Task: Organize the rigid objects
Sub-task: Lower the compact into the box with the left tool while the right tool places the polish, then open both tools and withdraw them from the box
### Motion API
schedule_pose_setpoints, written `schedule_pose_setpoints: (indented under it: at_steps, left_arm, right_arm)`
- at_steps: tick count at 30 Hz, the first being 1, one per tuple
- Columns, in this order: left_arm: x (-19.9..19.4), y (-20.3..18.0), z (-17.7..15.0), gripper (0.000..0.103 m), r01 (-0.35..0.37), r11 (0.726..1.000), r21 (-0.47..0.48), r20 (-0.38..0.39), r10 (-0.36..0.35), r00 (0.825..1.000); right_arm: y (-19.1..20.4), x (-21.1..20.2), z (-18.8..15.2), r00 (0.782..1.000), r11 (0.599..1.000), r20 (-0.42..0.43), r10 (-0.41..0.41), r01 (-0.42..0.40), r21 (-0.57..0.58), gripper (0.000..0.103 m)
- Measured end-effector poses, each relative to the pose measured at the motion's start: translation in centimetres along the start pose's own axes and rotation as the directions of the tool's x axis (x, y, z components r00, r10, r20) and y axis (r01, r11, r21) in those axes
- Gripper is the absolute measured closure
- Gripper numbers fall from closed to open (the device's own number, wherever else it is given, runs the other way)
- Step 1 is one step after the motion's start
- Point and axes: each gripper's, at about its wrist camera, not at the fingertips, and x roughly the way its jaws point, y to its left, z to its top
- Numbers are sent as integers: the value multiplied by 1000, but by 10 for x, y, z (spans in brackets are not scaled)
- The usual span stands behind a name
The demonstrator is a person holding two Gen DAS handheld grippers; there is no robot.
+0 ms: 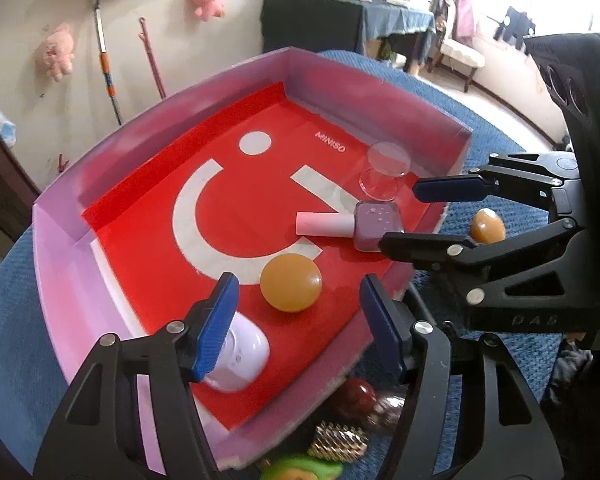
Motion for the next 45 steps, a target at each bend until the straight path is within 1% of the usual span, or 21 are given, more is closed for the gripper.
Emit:
schedule_pose_setpoints:
  at_steps: [6, 7, 8, 9, 11, 13, 14, 16, 18, 20, 22, 24, 28, 32, 33, 35, 38, 39, 40, 42, 45]
  left_arm:
    - [-29, -1, -13, 40, -23, 993, -118, 80, 33, 996]
    - [-36, -1, -16, 37, -31, 989, -146, 104, 46, 994]
    - [-42, -2, -18, 28, -42, 985, -168, 124, 63, 990]
    - [-49, -3, -20, 25, -56, 979, -198, 150, 87, 985]
    - [-66, -7, -25, 24, -75, 963, -257, 214, 133, 968]
    - [-80, -13, -30, 24, -84, 956, -282, 251, 158, 955]
    - [-85, -15, -32, 23, -96, 950, -296, 263, 178, 948]
    - [-99, -27, -39, 22, -125, 940, -316, 302, 225, 926]
    - [-107, -36, -44, 19, -148, 933, -328, 324, 259, 910]
    - [-117, -49, -50, 15, -170, 926, -337, 356, 292, 888]
    - [-126, -63, -59, 14, -187, 913, -362, 390, 331, 859]
    - [-131, -75, -65, 13, -193, 907, -374, 408, 347, 844]
    - [-136, -96, -78, 13, -212, 895, -393, 438, 384, 813]
    - [-133, -120, -95, 13, -263, 871, -415, 460, 451, 765]
    - [-130, -123, -98, 13, -271, 865, -422, 455, 461, 762]
    - [-125, -126, -104, 13, -272, 857, -437, 441, 468, 766]
    - [-113, -124, -115, 13, -241, 853, -463, 416, 449, 791]
    - [-106, -121, -118, 13, -231, 847, -479, 401, 445, 801]
    - [-101, -119, -120, 13, -235, 830, -506, 385, 462, 799]
    - [-89, -116, -126, 13, -224, 824, -520, 356, 448, 820]
    - [-76, -112, -131, 13, -220, 816, -535, 327, 440, 836]
  right_arm:
    - [-6, -32, -2, 998, 1000, 56, 30, -29, -8, 40]
    - [-7, -38, -3, 997, 999, 69, 36, -36, -12, 36]
    - [-7, -43, -4, 996, 999, 81, 43, -42, -16, 33]
    - [-8, -52, -5, 994, 999, 100, 50, -48, -26, 30]
    - [-8, -66, -10, 990, 998, 130, 50, -45, -45, 27]
    - [-9, -77, -13, 986, 997, 158, 47, -38, -60, 20]
    - [-9, -85, -16, 984, 997, 175, 47, -35, -68, 19]
    - [-10, -96, -22, 979, 996, 200, 51, -36, -80, 15]
    - [-11, -109, -29, 971, 995, 228, 65, -45, -94, 10]
    - [-12, -121, -39, 963, 993, 259, 75, -48, -110, 10]
    - [-12, -131, -49, 955, 991, 287, 81, -46, -126, 5]
    - [-12, -142, -61, 943, 990, 323, 77, -33, -138, 0]
    - [-8, -154, -85, 920, 984, 383, 80, -13, -175, 0]
    - [-8, -155, -107, 903, 986, 420, 91, -21, -168, 0]
    - [-9, -152, -113, 899, 986, 427, 93, -24, -164, 0]
    - [-10, -147, -120, 896, 987, 436, 87, -20, -156, 0]
    - [-11, -134, -134, 893, 990, 448, 49, 16, -141, 0]
    - [-11, -130, -138, 894, 991, 445, 47, 15, -135, 0]
    - [-12, -126, -141, 896, 991, 442, 53, 6, -131, 0]
    - [-15, -115, -146, 901, 994, 429, 65, -20, -109, 0]
    - [-17, -99, -150, 914, 995, 402, 61, -22, -100, 0]
